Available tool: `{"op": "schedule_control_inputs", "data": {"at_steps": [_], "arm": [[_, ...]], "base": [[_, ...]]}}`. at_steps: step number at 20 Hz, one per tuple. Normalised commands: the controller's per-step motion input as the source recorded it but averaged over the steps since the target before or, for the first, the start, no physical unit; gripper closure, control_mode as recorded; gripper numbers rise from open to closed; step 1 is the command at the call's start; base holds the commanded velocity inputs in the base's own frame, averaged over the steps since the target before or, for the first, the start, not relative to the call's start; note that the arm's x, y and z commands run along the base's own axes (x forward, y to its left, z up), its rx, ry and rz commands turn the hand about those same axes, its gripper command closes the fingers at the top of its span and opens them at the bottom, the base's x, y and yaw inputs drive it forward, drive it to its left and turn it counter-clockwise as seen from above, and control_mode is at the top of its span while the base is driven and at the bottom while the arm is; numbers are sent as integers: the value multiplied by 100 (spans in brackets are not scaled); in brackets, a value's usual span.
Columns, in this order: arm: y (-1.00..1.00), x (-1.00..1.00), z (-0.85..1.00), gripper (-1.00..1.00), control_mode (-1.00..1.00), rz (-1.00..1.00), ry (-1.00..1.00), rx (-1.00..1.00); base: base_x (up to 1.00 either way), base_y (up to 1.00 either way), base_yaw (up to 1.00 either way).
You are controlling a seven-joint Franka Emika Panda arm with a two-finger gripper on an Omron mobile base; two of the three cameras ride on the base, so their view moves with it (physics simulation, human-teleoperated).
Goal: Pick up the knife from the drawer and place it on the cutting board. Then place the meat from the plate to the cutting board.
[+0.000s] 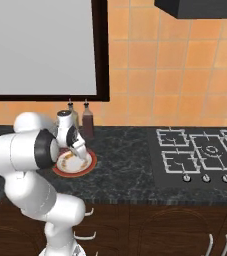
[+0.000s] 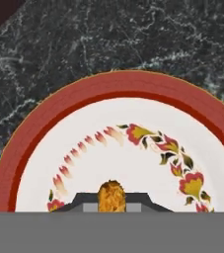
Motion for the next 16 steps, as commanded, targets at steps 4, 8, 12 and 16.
{"op": "schedule_control_inputs", "data": {"at_steps": [4, 8, 12, 16], "arm": [[0, -47, 100, 100, -100, -1, 6, 10], [0, -97, 93, 100, -100, 0, 0, 0], [-18, -73, 78, 100, -100, 10, 2, -3], [-48, -82, 66, 100, -100, 20, 1, 0]], "base": [[0, 0, 0], [0, 0, 0], [0, 0, 0], [0, 0, 0]]}}
